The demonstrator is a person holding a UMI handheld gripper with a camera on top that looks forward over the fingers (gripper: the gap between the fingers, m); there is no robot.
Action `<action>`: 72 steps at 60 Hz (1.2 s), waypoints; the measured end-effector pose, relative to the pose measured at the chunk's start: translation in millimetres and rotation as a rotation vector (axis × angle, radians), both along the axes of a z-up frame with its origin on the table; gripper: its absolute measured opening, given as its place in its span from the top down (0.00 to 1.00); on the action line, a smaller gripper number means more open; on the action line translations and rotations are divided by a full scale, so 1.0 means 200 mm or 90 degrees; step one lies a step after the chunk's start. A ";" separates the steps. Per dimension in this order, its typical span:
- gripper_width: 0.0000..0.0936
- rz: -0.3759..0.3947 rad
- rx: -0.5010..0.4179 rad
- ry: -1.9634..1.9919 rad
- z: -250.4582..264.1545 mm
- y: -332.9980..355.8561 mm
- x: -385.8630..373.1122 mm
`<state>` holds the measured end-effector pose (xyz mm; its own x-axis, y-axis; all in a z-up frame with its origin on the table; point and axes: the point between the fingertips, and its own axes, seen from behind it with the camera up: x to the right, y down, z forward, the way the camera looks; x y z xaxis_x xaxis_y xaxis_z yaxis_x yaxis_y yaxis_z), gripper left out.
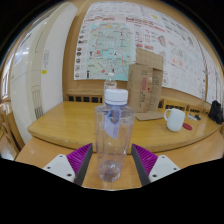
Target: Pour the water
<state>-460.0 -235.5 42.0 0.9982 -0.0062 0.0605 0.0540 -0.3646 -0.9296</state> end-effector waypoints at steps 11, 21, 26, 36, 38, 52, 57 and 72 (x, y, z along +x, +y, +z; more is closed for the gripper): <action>0.45 0.012 0.035 -0.007 -0.03 0.12 0.00; 0.60 0.031 0.045 0.009 -0.02 0.12 -0.02; 0.64 0.050 0.044 0.015 -0.02 0.11 -0.04; 0.64 0.098 0.070 0.044 0.20 0.10 -0.10; 0.64 0.111 0.079 0.063 0.28 0.10 -0.12; 0.64 0.174 0.165 0.328 0.96 0.23 -0.04; 0.64 0.198 0.185 0.486 1.19 0.32 0.04; 0.65 0.234 0.172 1.073 1.46 0.60 0.55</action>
